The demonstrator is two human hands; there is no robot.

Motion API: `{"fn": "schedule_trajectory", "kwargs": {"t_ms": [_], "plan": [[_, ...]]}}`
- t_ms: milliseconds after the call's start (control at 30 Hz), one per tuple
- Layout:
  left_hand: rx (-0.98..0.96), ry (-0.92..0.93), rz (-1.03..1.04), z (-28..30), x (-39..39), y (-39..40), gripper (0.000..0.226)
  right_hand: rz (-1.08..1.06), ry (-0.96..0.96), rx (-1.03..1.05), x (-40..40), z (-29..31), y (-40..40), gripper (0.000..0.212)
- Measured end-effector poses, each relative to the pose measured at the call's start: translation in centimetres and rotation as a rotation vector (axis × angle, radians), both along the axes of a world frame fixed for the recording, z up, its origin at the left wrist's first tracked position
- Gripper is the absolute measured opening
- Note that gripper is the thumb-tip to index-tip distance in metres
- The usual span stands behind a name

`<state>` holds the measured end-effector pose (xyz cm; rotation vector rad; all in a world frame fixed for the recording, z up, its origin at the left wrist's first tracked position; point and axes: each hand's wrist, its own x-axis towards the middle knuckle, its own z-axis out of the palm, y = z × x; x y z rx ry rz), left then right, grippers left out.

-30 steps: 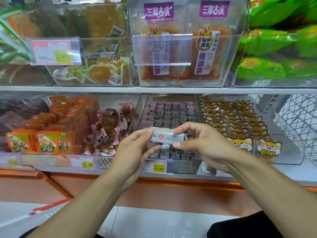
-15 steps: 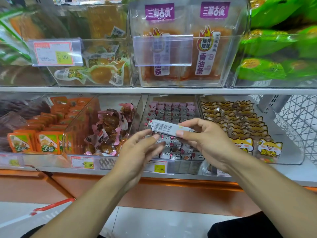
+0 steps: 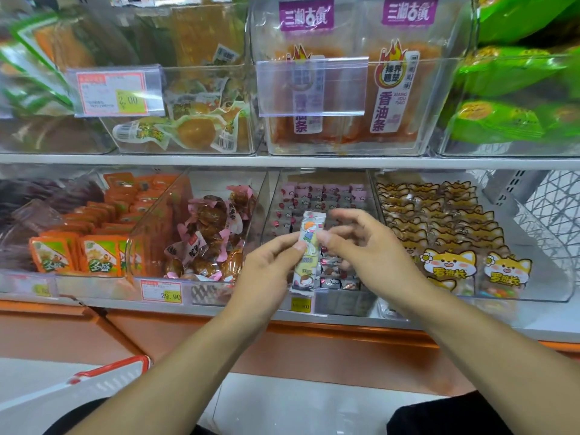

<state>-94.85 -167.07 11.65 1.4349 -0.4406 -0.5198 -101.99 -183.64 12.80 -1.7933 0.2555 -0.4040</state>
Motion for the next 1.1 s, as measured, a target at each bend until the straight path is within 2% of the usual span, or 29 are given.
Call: {"fn": "schedule_trajectory", "kwargs": {"t_ms": [100, 200, 267, 333, 400, 500, 600, 700, 833, 1000, 1100], "plan": [[0.086, -0.192, 0.042, -0.1, -0.3, -0.2, 0.024, 0.083, 0.001, 0.089, 0.6, 0.4, 0.0, 0.029], [0.160, -0.344, 0.207, -0.2, 0.3, -0.6, 0.029, -0.099, -0.099, 0.193, 1.9, 1.0, -0.5, 0.019], [0.257, -0.447, 0.254, -0.1, 0.6, -0.9, 0.038, -0.291, -0.126, 0.108, 3.0, 1.1, -1.3, 0.014], [0.387, -0.517, 0.227, -0.3, 0.8, -1.2, 0.050, -0.371, -0.142, -0.028, 4.1, 0.9, -1.7, 0.019], [0.548, -0.589, 0.176, -0.6, 0.8, -1.4, 0.057, -0.358, -0.152, -0.123, 5.2, 0.5, -1.6, 0.024], [0.763, -0.772, 0.080, -1.1, 0.7, -1.7, 0.057, -0.288, -0.180, -0.172, 6.8, -0.3, -1.2, 0.031], [0.915, -0.846, -0.003, -1.5, 0.5, -1.5, 0.066, -0.242, -0.189, -0.302, 7.7, -0.6, -0.9, 0.032], [1.003, -0.884, -0.063, -1.7, 0.2, -1.3, 0.078, -0.149, -0.086, -0.402, 7.9, -0.8, -1.1, 0.031], [1.087, -0.917, -0.149, -1.9, -0.4, -0.6, 0.082, -0.038, 0.041, -0.580, 8.4, -1.5, -1.1, 0.032], [1.092, -0.980, -0.170, -2.1, -0.7, -0.1, 0.086, 0.083, 0.322, -0.931, 9.9, -2.6, -0.9, 0.021], [1.073, -0.994, -0.176, -2.2, -0.6, 0.2, 0.086, 0.064, 0.372, -1.021, 10.5, -2.5, -0.6, 0.024]]}}
